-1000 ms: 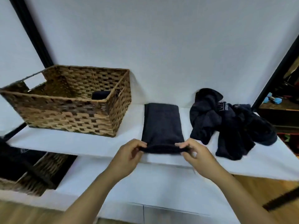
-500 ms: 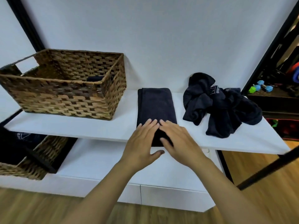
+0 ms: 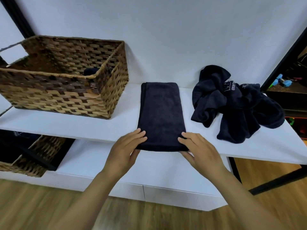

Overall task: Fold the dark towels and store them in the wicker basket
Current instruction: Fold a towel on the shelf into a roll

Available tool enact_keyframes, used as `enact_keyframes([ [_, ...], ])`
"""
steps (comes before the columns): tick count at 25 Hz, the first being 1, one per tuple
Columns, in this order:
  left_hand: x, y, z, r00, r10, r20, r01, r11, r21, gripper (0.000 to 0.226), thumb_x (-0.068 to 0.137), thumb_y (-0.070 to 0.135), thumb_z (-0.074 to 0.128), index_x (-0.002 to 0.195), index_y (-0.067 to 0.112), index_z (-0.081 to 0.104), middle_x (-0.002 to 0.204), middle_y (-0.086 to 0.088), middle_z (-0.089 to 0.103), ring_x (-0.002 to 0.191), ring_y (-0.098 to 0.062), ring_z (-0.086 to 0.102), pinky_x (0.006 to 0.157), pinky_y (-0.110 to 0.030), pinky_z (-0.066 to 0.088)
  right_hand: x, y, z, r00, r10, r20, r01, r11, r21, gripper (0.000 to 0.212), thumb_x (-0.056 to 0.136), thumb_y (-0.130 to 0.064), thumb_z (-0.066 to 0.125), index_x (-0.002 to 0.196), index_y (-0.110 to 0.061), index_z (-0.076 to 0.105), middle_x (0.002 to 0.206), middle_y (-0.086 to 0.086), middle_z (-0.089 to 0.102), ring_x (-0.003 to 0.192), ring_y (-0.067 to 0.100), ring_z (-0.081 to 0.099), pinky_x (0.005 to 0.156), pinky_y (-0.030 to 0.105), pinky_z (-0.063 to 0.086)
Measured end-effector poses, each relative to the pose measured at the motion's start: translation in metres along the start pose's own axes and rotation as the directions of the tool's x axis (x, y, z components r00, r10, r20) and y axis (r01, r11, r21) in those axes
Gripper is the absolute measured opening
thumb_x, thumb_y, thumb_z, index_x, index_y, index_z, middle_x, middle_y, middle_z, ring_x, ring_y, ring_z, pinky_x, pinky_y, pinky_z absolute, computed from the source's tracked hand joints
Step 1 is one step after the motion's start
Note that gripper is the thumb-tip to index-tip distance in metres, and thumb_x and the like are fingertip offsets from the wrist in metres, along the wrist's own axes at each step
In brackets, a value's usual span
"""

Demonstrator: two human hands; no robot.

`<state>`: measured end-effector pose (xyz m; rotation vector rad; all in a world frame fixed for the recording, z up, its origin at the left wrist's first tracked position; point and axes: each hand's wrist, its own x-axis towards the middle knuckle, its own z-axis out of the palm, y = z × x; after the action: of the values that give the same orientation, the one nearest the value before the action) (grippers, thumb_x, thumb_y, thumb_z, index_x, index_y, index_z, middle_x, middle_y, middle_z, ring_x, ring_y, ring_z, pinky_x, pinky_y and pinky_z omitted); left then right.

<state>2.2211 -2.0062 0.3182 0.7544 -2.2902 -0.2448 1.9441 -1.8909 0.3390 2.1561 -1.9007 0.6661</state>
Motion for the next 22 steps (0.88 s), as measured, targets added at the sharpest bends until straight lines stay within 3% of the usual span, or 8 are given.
enact_keyframes([
  [4,0.007,0.013,-0.007,0.982,-0.182,-0.05,0.181,0.983,-0.029,0.033,0.095,0.045,0.058,0.113,0.022,0.074,0.123,0.016,0.068,0.126,-0.009,0.053,0.106,-0.023,0.033,0.008,-0.009,-0.007,0.994,0.109,-0.014,-0.106,0.987,0.117,0.031,0.098,-0.039,0.051,0.103,-0.013,0.068,0.103,-0.006,0.058,0.092,0.016,0.051,0.076,0.03,0.049],
  [8,0.025,0.018,-0.014,0.886,-0.463,-0.009,0.463,0.886,-0.01,0.05,0.092,0.062,0.046,0.074,0.023,0.071,0.107,0.021,0.058,0.112,-0.002,0.044,0.098,-0.028,0.019,0.028,-0.024,-0.017,0.893,0.423,0.156,-0.446,0.879,0.17,0.033,0.101,-0.043,0.048,0.075,-0.022,0.044,0.092,-0.01,0.043,0.09,0.016,0.036,0.083,0.027,0.03],
  [11,0.044,0.027,-0.013,0.795,-0.604,0.062,0.596,0.796,0.103,0.042,0.094,0.057,0.053,0.08,0.021,0.068,0.104,0.017,0.053,0.113,-0.008,0.04,0.098,-0.031,0.019,0.04,-0.037,-0.016,0.832,0.528,0.17,-0.551,0.824,0.133,0.038,0.098,-0.042,0.054,0.068,-0.021,0.041,0.094,-0.007,0.045,0.096,0.021,0.038,0.086,0.032,0.031],
  [14,0.054,0.037,-0.013,0.758,-0.649,0.066,0.629,0.754,0.189,0.027,0.092,0.049,0.058,0.092,0.023,0.061,0.103,0.011,0.051,0.113,-0.017,0.042,0.098,-0.038,0.025,0.048,-0.042,-0.015,0.759,0.62,0.198,-0.648,0.747,0.145,0.028,0.092,-0.039,0.058,0.078,-0.02,0.044,0.096,-0.005,0.045,0.099,0.021,0.036,0.088,0.033,0.032],
  [16,0.056,0.048,-0.018,0.804,-0.594,-0.039,0.591,0.787,0.178,0.022,0.089,0.042,0.066,0.1,0.025,0.055,0.107,0.009,0.053,0.113,-0.02,0.046,0.099,-0.043,0.029,0.052,-0.044,-0.019,0.726,0.657,0.203,-0.687,0.701,0.19,0.023,0.088,-0.036,0.062,0.087,-0.022,0.044,0.097,-0.006,0.044,0.1,0.02,0.036,0.089,0.033,0.031],
  [19,0.045,0.072,-0.019,0.969,-0.147,-0.198,0.187,0.961,0.203,0.02,0.088,0.023,0.068,0.107,0.02,0.062,0.12,0.001,0.061,0.121,-0.021,0.052,0.105,-0.046,0.034,0.058,-0.045,-0.022,0.72,0.655,0.232,-0.693,0.696,0.186,0.022,0.086,-0.033,0.063,0.094,-0.023,0.045,0.104,-0.004,0.046,0.103,0.021,0.037,0.091,0.035,0.032],
  [21,0.033,0.089,-0.003,0.994,0.079,-0.074,-0.062,0.976,0.208,0.027,0.086,0.015,0.068,0.113,0.014,0.068,0.126,-0.003,0.064,0.129,-0.025,0.054,0.11,-0.046,0.038,0.059,-0.045,-0.022,0.714,0.654,0.251,-0.697,0.698,0.164,0.022,0.088,-0.034,0.063,0.096,-0.024,0.045,0.107,-0.004,0.045,0.106,0.021,0.038,0.093,0.036,0.031],
  [22,0.028,0.091,0.007,0.994,0.108,0.007,-0.106,0.969,0.223,0.034,0.084,0.012,0.071,0.118,0.011,0.069,0.13,-0.004,0.065,0.132,-0.026,0.054,0.113,-0.047,0.039,0.059,-0.046,-0.022,0.713,0.654,0.253,-0.697,0.702,0.147,0.021,0.089,-0.035,0.062,0.098,-0.025,0.046,0.109,-0.005,0.045,0.108,0.021,0.038,0.094,0.036,0.031],
])
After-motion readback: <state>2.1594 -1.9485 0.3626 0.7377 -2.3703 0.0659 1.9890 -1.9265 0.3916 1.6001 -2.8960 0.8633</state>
